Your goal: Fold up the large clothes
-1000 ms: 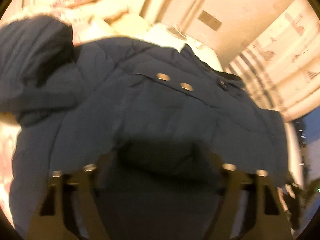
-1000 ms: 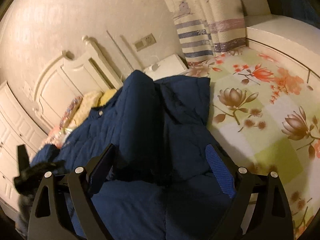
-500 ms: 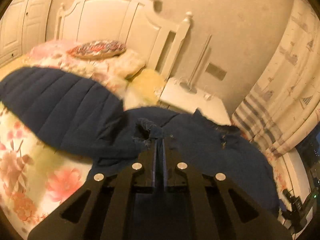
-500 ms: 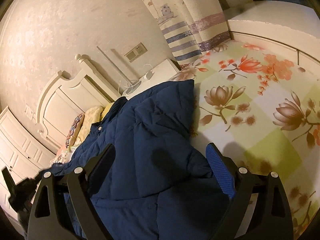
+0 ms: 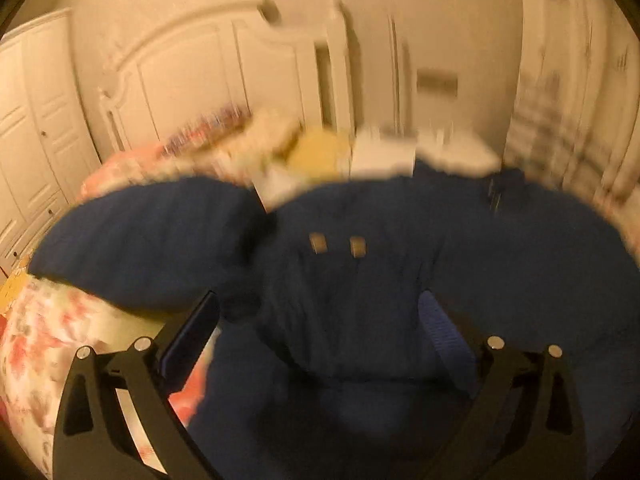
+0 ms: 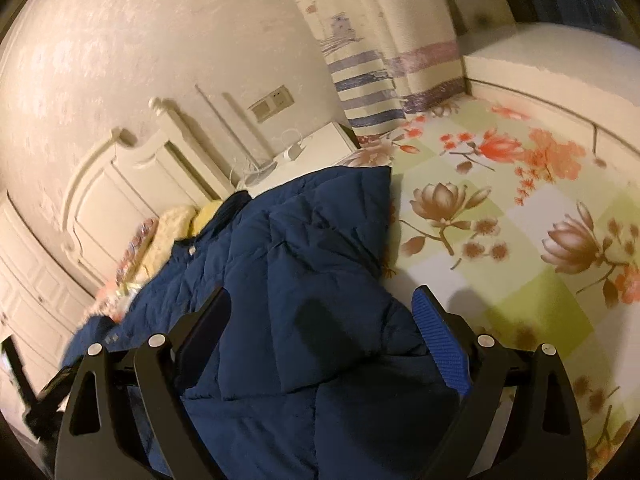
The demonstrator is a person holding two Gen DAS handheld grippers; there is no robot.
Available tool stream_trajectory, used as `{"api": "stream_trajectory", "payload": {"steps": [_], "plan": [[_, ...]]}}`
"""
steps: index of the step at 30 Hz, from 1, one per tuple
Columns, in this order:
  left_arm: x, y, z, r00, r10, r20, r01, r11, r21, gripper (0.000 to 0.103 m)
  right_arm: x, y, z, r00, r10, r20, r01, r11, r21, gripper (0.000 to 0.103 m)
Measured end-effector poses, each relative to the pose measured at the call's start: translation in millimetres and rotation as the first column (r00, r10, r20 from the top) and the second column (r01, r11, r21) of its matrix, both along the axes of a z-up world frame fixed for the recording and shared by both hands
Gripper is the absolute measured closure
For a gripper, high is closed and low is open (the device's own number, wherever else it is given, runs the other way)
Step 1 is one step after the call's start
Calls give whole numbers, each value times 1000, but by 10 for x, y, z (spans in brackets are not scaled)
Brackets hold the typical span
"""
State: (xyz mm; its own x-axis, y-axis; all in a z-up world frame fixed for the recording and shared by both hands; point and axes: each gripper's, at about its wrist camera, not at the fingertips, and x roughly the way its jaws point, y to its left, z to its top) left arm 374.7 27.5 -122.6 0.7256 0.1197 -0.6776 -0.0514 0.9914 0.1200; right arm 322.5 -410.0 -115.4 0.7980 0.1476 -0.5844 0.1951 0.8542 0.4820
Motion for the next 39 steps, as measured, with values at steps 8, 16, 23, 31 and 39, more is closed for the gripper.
{"api": "stream_trajectory", "payload": {"steps": [8,16,23,31,39], "plan": [[244,248,-332,987,-47,-157,15,980,-197,6,180,758,381,991,130,-34,-134,934,-331,5],[-143,1483,273,968,252,3,-214,828,-518,6,646,1180,-114,928,177,-328,-319,833,-452,4],[-424,3517,122,724,668,-174,-523,367,-769,19,653,1131,-174,925,188,-331,-322,852,-413,4],[3,3927,161,795,586,-156,-443,385,-810,97,606,1031,-90,942,212,-260,-295,893,-339,4],[-31,1321,1215,955,56,292,104,857,-504,98,411,151,-62,997,73,-34,-71,995,65,5]]}}
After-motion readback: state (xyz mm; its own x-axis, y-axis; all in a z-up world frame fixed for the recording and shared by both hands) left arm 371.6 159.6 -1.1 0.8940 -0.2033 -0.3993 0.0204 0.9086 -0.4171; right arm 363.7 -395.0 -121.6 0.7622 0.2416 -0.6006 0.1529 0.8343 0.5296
